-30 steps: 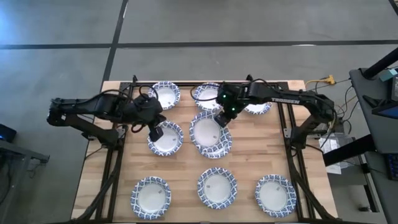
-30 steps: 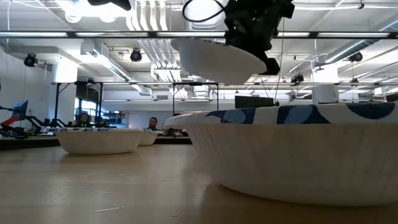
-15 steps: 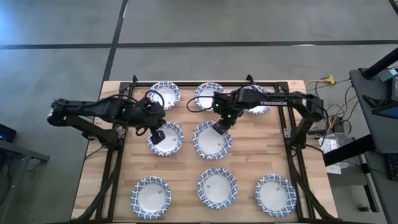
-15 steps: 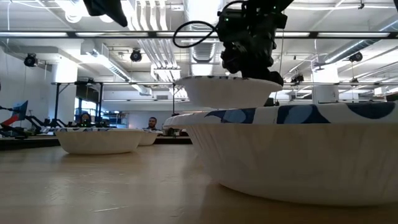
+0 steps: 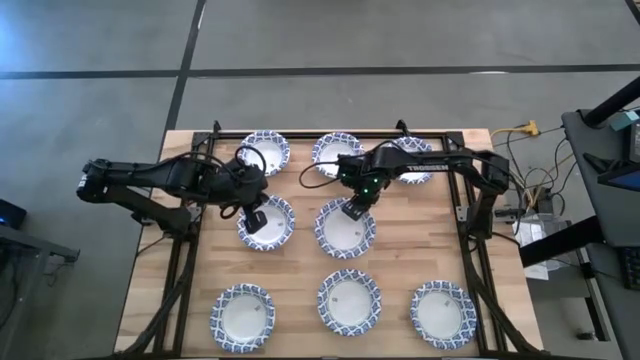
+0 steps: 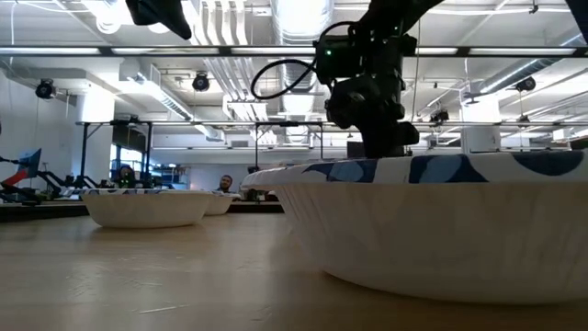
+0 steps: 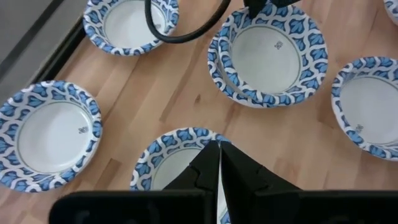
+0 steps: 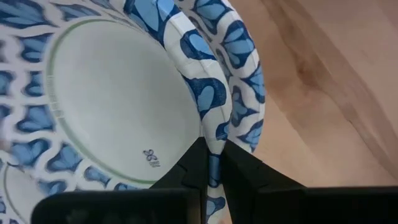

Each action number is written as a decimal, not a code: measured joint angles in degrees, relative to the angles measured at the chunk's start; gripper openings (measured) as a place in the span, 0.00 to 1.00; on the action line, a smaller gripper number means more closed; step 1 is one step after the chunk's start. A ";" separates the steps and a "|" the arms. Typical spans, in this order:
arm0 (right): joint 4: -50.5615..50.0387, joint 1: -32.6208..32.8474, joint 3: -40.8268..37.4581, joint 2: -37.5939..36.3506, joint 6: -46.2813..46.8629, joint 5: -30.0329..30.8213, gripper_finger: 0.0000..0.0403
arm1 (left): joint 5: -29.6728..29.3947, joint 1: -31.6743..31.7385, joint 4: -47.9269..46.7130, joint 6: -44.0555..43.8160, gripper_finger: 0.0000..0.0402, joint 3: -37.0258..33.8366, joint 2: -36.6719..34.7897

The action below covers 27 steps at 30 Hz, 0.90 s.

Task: Nest bowls inside each other
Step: Stack the white patterned bowl on top of the center white patterned bowl

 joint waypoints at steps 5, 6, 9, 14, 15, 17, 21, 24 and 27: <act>0.03 0.01 0.00 1.31 -0.42 1.24 0.08 | 1.03 -0.02 0.10 -1.46 0.00 -0.02 0.00; 0.05 0.01 0.00 1.53 -0.82 1.40 0.08 | 1.05 -0.02 0.19 -1.48 0.00 -0.02 0.00; 0.16 0.01 0.00 1.69 -1.85 1.50 0.08 | 1.09 -0.02 0.31 -1.59 0.00 -0.02 0.00; 0.95 0.01 0.11 1.56 -2.84 1.88 0.13 | 1.11 -0.02 1.80 -1.58 0.00 -0.02 0.00; 1.04 0.01 0.20 1.54 -3.05 1.88 0.15 | 1.11 -0.02 1.81 -1.59 0.00 -0.02 0.00; 1.10 0.01 0.28 1.54 -3.15 1.86 0.19 | 1.11 -0.02 2.33 -1.57 0.00 -0.02 0.00; 1.03 0.01 0.28 1.56 -3.26 1.84 0.28 | 1.13 -0.02 3.23 -1.57 0.00 -0.02 0.00; 0.94 0.01 0.26 1.21 -3.26 1.84 0.33 | 1.12 -0.02 3.25 -1.57 0.00 -0.02 0.00; 0.96 0.01 0.45 0.40 -3.24 1.84 0.37 | 1.13 0.00 3.25 -1.57 0.00 -0.02 0.00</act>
